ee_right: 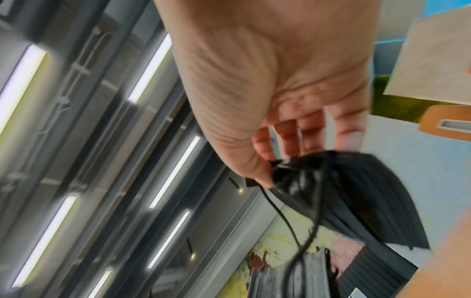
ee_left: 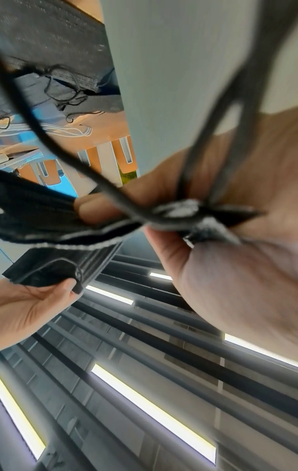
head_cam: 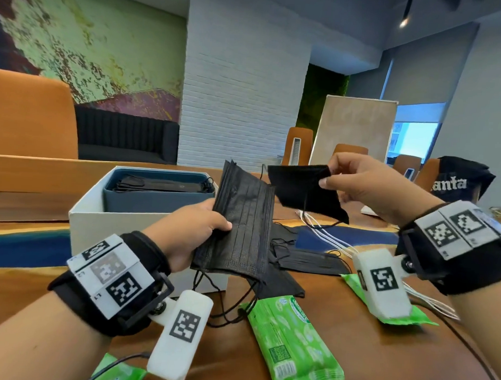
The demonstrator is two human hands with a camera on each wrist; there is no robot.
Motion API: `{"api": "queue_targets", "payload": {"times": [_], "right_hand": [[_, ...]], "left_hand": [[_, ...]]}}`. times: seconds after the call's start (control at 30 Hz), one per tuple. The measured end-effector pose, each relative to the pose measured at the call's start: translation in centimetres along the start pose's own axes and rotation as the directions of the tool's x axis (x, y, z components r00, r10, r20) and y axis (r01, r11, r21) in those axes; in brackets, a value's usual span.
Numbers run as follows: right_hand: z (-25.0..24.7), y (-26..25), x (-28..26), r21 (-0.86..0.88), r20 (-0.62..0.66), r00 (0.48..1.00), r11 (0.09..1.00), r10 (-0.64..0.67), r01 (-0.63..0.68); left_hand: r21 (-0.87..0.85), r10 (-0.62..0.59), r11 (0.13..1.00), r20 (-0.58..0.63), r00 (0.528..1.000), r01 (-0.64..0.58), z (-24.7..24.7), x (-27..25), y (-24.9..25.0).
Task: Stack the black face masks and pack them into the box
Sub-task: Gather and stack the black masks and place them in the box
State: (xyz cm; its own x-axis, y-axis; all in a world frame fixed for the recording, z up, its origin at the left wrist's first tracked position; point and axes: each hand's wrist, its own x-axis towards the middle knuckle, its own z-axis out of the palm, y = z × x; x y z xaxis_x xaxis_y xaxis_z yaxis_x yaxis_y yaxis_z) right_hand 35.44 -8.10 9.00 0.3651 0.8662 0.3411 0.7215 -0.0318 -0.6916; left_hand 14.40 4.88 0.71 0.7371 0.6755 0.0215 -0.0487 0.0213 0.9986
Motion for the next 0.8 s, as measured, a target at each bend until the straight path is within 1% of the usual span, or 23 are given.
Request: {"api": "queue_targets", "payload": {"times": [0.07, 0.13, 0.17, 0.27, 0.4, 0.47, 0.57, 0.7, 0.8], "right_hand": [[0.8, -0.7, -0.3, -0.045, -0.048, 0.992, 0.992, -0.116, 0.114], [1.8, -1.4, -0.7, -0.092, -0.047, 0.973, 0.971, -0.225, 0.220], [2.4, -1.8, -1.0, -0.115, -0.024, 0.964, 0.958, -0.266, 0.262], [4.5, -2.6, -1.7, -0.141, 0.102, 0.929, 0.920, -0.355, 0.366], [6.9, -3.3, -1.8, -0.206, 0.223, 0.882, 0.864, -0.415, 0.459], [7.9, -3.4, -1.5, -0.214, 0.248, 0.869, 0.851, -0.428, 0.480], [9.0, -3.5, -1.3, -0.203, 0.289, 0.861, 0.852, -0.418, 0.482], [9.6, -3.1, -1.2, -0.210, 0.339, 0.871, 0.874, -0.355, 0.438], [9.6, -2.6, -1.2, -0.176, 0.332, 0.880, 0.895, -0.339, 0.411]], "left_hand": [[-0.042, -0.011, 0.999, -0.003, 1.000, 0.010, 0.1, 0.1, -0.2], [-0.092, -0.013, 0.996, -0.026, 1.000, 0.010, 0.1, 0.2, -0.2], [-0.119, -0.014, 0.993, -0.042, 0.999, 0.009, 0.1, 0.3, -0.3], [-0.174, -0.017, 0.985, -0.092, 0.996, 0.001, 0.2, 0.3, -0.3], [-0.223, -0.012, 0.975, -0.136, 0.991, -0.019, 0.1, 0.4, -0.3], [-0.230, 0.010, 0.972, -0.150, 0.989, -0.044, 0.1, 0.5, -0.3], [-0.229, 0.033, 0.971, -0.122, 0.992, -0.061, 0.0, 0.7, -0.4], [-0.233, 0.042, 0.970, -0.092, 0.995, -0.063, -0.1, 0.8, -0.3], [-0.225, 0.042, 0.973, -0.073, 0.996, -0.057, -0.3, 0.9, -0.2]]}}
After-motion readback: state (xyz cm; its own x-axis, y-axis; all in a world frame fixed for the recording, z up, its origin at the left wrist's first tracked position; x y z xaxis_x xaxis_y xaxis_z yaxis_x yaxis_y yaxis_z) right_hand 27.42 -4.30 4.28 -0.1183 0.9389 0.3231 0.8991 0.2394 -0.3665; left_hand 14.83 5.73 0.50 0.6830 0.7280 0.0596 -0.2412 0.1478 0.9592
